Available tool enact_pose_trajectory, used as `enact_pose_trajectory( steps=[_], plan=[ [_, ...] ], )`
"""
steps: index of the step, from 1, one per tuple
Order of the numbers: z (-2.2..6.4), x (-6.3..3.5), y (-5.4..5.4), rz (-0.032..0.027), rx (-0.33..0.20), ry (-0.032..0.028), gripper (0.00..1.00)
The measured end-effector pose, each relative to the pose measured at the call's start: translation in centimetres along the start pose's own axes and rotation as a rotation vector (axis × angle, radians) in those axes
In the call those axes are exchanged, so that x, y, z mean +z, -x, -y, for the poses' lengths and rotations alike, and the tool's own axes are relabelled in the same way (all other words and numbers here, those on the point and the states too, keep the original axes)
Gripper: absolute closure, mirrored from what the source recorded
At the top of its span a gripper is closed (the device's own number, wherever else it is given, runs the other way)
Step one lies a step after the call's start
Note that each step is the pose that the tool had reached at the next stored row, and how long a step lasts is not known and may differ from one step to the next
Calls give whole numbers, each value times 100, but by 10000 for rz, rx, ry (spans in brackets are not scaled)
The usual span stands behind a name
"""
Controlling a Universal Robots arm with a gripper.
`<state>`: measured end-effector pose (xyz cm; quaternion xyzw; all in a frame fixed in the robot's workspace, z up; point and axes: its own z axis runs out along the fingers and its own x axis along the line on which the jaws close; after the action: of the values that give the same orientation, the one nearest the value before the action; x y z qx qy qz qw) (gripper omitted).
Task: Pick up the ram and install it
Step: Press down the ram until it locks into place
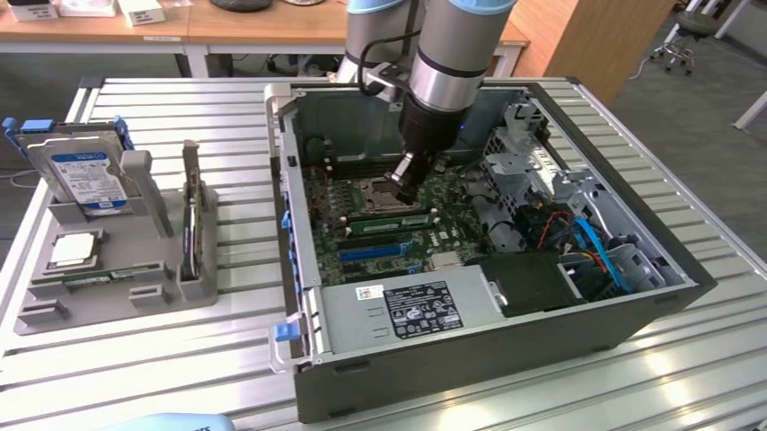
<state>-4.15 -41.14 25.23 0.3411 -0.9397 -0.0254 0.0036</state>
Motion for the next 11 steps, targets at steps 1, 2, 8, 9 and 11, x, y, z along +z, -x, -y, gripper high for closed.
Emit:
enact_pose_trajectory(
  steps=[1,2,8,9,11],
  plan=[
    [0,0,0,9,177,-2,90],
    [0,1,0,18,361,-4,90],
    [0,2,0,71,1415,-15,90],
    [0,3,0,80,1584,-16,90],
    [0,3,0,97,1925,-20,90]
  ],
)
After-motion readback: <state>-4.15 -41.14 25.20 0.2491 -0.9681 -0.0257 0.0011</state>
